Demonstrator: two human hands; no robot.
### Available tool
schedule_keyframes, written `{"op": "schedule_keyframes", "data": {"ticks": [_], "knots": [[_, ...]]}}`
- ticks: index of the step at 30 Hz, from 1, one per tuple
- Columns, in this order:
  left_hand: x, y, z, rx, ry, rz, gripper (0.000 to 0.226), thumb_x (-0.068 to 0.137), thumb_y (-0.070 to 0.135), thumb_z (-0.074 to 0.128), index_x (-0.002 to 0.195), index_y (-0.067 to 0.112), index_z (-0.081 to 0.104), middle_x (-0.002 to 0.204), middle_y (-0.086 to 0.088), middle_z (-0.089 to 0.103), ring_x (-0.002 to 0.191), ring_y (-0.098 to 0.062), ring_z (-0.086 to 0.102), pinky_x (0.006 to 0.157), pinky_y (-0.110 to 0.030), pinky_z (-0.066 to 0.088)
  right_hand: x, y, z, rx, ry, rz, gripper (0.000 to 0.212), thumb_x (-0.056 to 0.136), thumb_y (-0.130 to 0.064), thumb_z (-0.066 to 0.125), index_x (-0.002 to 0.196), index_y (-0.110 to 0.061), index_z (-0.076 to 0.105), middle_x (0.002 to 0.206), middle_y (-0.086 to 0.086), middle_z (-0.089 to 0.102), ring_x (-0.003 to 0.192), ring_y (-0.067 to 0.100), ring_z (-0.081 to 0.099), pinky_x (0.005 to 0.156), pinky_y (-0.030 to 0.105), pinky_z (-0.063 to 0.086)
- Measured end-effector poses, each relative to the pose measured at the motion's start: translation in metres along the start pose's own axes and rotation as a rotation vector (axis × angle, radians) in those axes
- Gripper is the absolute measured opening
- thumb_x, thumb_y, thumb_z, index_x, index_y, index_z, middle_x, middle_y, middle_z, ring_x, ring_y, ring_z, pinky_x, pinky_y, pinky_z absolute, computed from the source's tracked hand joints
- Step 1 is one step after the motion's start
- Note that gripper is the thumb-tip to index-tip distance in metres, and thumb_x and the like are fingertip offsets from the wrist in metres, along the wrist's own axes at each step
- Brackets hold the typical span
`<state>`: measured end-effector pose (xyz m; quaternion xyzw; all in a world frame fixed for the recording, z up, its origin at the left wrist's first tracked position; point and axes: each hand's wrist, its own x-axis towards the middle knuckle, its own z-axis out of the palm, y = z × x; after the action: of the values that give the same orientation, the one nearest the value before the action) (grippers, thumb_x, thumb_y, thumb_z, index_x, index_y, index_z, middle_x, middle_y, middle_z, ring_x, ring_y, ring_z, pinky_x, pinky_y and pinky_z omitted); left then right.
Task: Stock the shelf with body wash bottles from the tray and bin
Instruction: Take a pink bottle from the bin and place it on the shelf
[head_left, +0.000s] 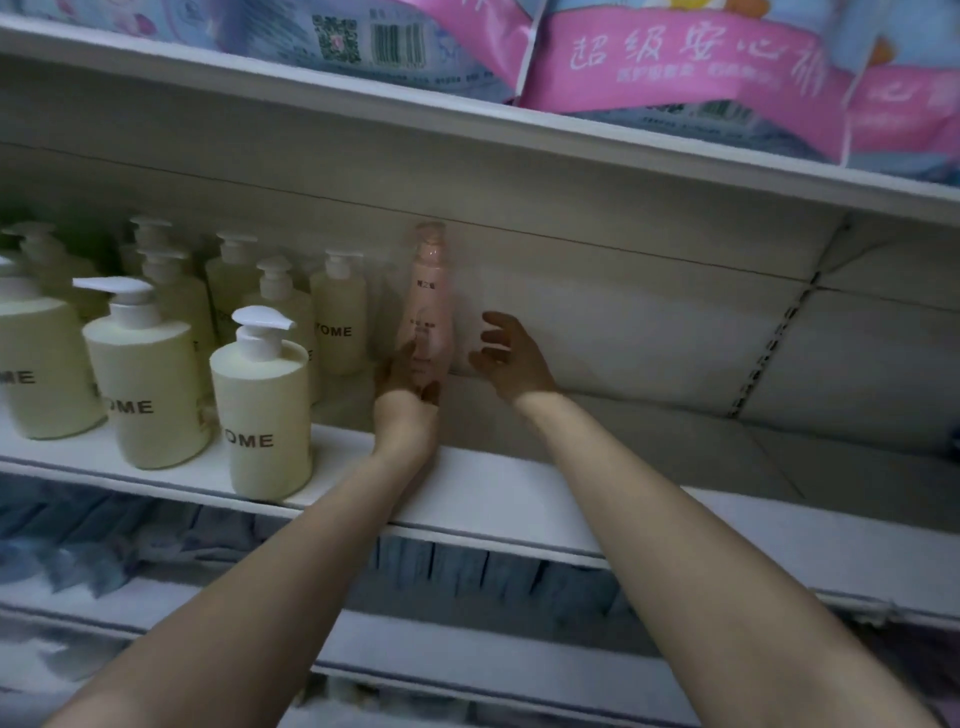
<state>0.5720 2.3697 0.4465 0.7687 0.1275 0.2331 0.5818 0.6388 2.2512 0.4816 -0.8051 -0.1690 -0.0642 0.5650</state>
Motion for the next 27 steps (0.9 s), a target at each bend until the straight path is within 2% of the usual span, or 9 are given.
{"op": "schedule_keyframes", "data": {"ticks": [1, 2, 4, 9, 13, 16, 21, 24, 27], "knots": [[-0.004, -0.002, 0.004, -0.155, -0.011, -0.002, 0.040, 0.093, 0.023, 0.060, 0.132, 0.017, 0.055, 0.128, -0.002, 0.060, 0.125, -0.027, 0.052, 0.106, -0.032, 0.041, -0.011, 0.000, -0.004, -0.010, 0.044, -0.001, 0.056, 0.089, 0.003, 0.067, 0.140, -0.006, 0.047, 0.116, 0.011, 0.053, 0.101, 0.023, 0.054, 0.075, 0.016, 0.051], [-0.010, -0.001, 0.007, -0.128, -0.005, 0.025, 0.037, 0.093, 0.020, 0.060, 0.129, 0.018, 0.056, 0.123, 0.000, 0.061, 0.120, -0.026, 0.056, 0.103, -0.033, 0.044, -0.022, -0.001, -0.010, -0.022, 0.080, 0.007, 0.054, 0.089, 0.004, 0.066, 0.139, -0.006, 0.049, 0.114, 0.010, 0.053, 0.100, 0.023, 0.055, 0.081, 0.023, 0.052], [-0.028, 0.005, 0.016, -0.040, -0.119, 0.132, 0.038, 0.095, 0.011, 0.056, 0.132, 0.014, 0.053, 0.123, -0.001, 0.059, 0.114, -0.020, 0.057, 0.098, -0.031, 0.046, -0.050, -0.003, -0.023, -0.026, 0.130, 0.041, 0.051, 0.090, 0.007, 0.063, 0.138, -0.005, 0.049, 0.114, 0.010, 0.053, 0.102, 0.023, 0.054, 0.088, 0.033, 0.051], [-0.087, 0.021, 0.056, -0.107, -0.316, 0.331, 0.043, 0.094, 0.010, 0.056, 0.137, 0.013, 0.049, 0.128, -0.008, 0.056, 0.108, -0.012, 0.056, 0.090, -0.019, 0.042, -0.135, 0.001, -0.085, -0.121, 0.258, 0.087, 0.050, 0.092, -0.002, 0.065, 0.138, -0.013, 0.049, 0.119, 0.005, 0.056, 0.109, 0.017, 0.057, 0.098, 0.031, 0.049], [-0.155, 0.035, 0.096, -0.212, -0.539, 0.372, 0.043, 0.093, 0.008, 0.055, 0.135, 0.012, 0.050, 0.130, -0.008, 0.056, 0.107, -0.013, 0.058, 0.088, -0.017, 0.046, -0.217, 0.008, -0.142, -0.178, 0.413, 0.169, 0.051, 0.091, -0.003, 0.065, 0.138, -0.014, 0.049, 0.120, 0.004, 0.056, 0.110, 0.017, 0.059, 0.098, 0.035, 0.050], [-0.206, 0.040, 0.121, -0.242, -0.694, 0.353, 0.042, 0.094, 0.013, 0.055, 0.136, 0.017, 0.050, 0.130, -0.002, 0.056, 0.109, -0.012, 0.059, 0.092, -0.026, 0.050, -0.279, 0.015, -0.179, -0.207, 0.519, 0.246, 0.048, 0.092, -0.006, 0.065, 0.136, -0.019, 0.051, 0.124, 0.004, 0.057, 0.114, 0.018, 0.059, 0.094, 0.029, 0.051], [-0.282, 0.035, 0.159, -0.234, -0.887, 0.381, 0.042, 0.093, 0.009, 0.058, 0.134, 0.013, 0.051, 0.130, -0.005, 0.057, 0.107, -0.016, 0.058, 0.089, -0.018, 0.044, -0.365, 0.041, -0.221, -0.220, 0.653, 0.382, 0.049, 0.093, 0.002, 0.063, 0.139, -0.007, 0.048, 0.120, 0.008, 0.056, 0.107, 0.017, 0.058, 0.087, 0.022, 0.048], [-0.324, 0.022, 0.182, -0.183, -1.004, 0.342, 0.043, 0.094, 0.012, 0.059, 0.136, 0.013, 0.050, 0.129, -0.005, 0.058, 0.104, -0.013, 0.058, 0.090, -0.025, 0.048, -0.415, 0.065, -0.239, -0.234, 0.696, 0.459, 0.050, 0.091, 0.003, 0.065, 0.138, -0.004, 0.047, 0.116, 0.009, 0.055, 0.103, 0.017, 0.057, 0.080, 0.015, 0.048], [-0.365, 0.005, 0.203, -0.137, -1.105, 0.299, 0.043, 0.093, 0.011, 0.060, 0.135, 0.015, 0.050, 0.125, -0.007, 0.059, 0.099, -0.014, 0.060, 0.084, -0.028, 0.051, -0.459, 0.093, -0.253, -0.190, 0.724, 0.569, 0.052, 0.088, 0.009, 0.065, 0.136, -0.003, 0.048, 0.112, 0.013, 0.054, 0.101, 0.023, 0.055, 0.088, 0.028, 0.050]]}}
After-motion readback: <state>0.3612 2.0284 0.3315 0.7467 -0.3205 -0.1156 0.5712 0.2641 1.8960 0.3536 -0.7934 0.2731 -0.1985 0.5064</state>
